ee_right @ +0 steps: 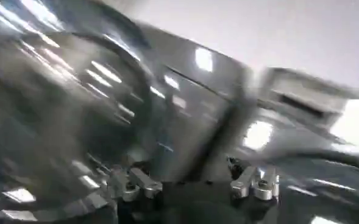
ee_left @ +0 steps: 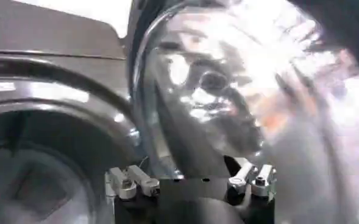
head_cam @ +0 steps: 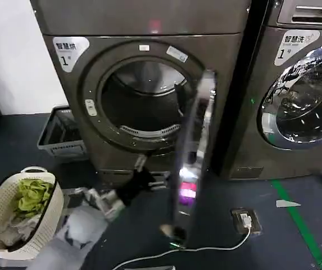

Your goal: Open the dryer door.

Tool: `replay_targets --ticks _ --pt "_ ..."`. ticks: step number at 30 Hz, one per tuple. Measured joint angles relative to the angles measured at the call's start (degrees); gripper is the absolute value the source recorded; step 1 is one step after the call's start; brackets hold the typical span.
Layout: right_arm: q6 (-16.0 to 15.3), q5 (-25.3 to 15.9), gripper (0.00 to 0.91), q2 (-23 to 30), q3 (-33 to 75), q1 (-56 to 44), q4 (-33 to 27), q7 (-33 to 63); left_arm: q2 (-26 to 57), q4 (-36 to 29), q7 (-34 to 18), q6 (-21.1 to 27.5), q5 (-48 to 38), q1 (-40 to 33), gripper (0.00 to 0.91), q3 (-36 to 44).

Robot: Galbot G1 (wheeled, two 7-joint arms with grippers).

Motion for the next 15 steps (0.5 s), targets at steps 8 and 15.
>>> replay_targets --ticks 8,15 --pt "-13.9 -13.7 0.907 11.5 18.0 0.8 -4.6 30.5 -3.3 4.7 -1.0 0.5 0.8 -8.5 0.907 9.3" --pt "-19.0 -22.3 0.907 15.1 27.8 1.1 -11.0 44.1 -7.9 10.2 -1.2 1.4 1.1 -14.9 0.907 16.6"
